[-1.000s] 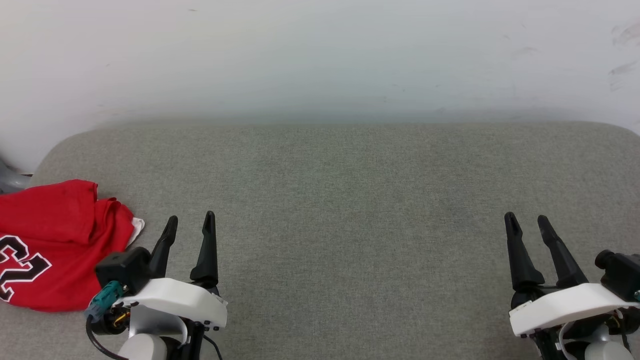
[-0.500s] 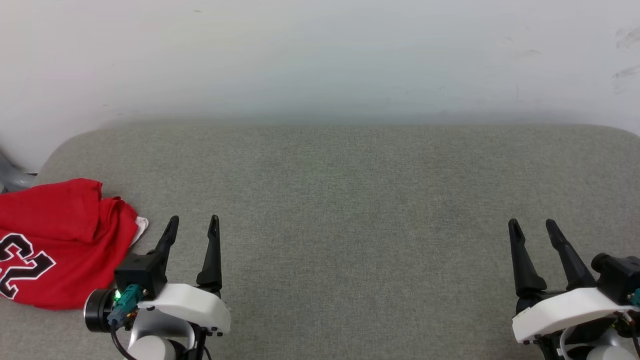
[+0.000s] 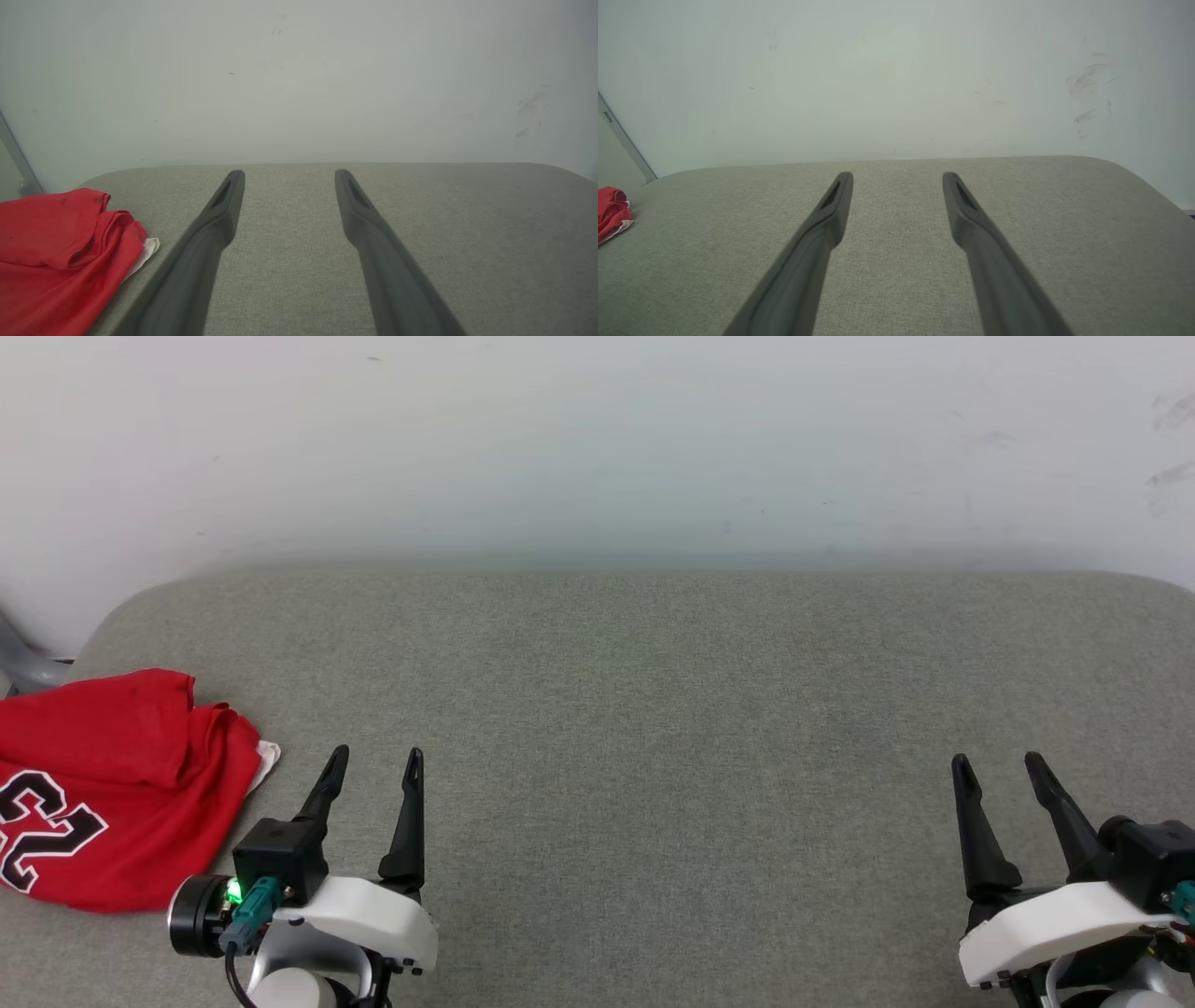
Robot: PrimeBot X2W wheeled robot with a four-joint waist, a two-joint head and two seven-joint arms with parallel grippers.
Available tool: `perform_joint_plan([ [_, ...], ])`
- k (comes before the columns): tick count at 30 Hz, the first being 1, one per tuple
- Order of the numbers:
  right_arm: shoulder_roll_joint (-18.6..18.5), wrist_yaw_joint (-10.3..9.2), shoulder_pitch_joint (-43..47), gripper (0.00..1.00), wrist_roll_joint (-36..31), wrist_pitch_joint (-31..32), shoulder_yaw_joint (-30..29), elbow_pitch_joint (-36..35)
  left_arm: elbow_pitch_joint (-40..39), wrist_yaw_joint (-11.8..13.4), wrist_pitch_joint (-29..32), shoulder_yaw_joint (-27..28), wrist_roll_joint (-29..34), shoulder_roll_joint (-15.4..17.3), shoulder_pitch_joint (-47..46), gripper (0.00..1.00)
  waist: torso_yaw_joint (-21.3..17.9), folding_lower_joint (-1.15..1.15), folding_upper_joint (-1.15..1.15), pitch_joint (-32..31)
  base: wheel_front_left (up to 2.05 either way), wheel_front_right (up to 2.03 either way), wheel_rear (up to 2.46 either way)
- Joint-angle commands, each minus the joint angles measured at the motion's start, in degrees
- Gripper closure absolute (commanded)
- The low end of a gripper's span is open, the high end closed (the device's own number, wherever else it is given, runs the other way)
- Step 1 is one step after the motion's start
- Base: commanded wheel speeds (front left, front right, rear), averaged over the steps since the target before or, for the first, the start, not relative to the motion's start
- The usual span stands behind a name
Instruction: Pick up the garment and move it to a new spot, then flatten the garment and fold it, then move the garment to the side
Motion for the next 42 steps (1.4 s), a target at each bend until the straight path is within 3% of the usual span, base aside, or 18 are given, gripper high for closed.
perform_joint_plan([
  [1, 0.1, -0.02, 0.1, 0.0, -0.9, -0.4, -0.1, -0.7, 0.0, -0.5, -0.6, 0.2, 1.1, -0.1, -0.7, 0.0, 0.0, 0.0, 0.0, 0.0, 0.0, 0.0, 0.0],
  [11, 0.1, -0.02, 0.7, 0.0, -2.9, -1.1, -0.6, -0.8, 1.5, -3.3, -1.7, 2.2, 3.9, -2.1, -0.8, 0.0, 0.8, 0.0, 0.0, -0.1, 0.0, 0.0, 0.0],
  [18, 0.2, -0.02, 0.8, 0.0, -4.8, -1.6, -0.3, -1.4, 2.8, -5.0, -2.4, 4.4, 6.0, -3.3, -1.1, 0.0, 3.6, 0.0, 0.0, 0.1, 0.0, 0.0, 0.0],
  [27, 0.2, -0.02, 0.2, 0.0, -7.6, -2.0, 1.2, -1.9, 4.7, -6.4, -3.4, 8.3, 8.5, -4.3, -2.1, 0.0, 11.1, 0.0, 0.0, 0.6, 0.0, 0.0, 0.0],
  [42, 0.1, -0.03, -1.3, 0.0, -6.8, -3.3, 4.5, -0.3, 4.2, -8.7, -3.2, 13.8, 8.0, -5.7, -2.4, 0.0, 24.8, 0.0, 0.0, 1.3, 0.0, 0.0, 0.0],
])
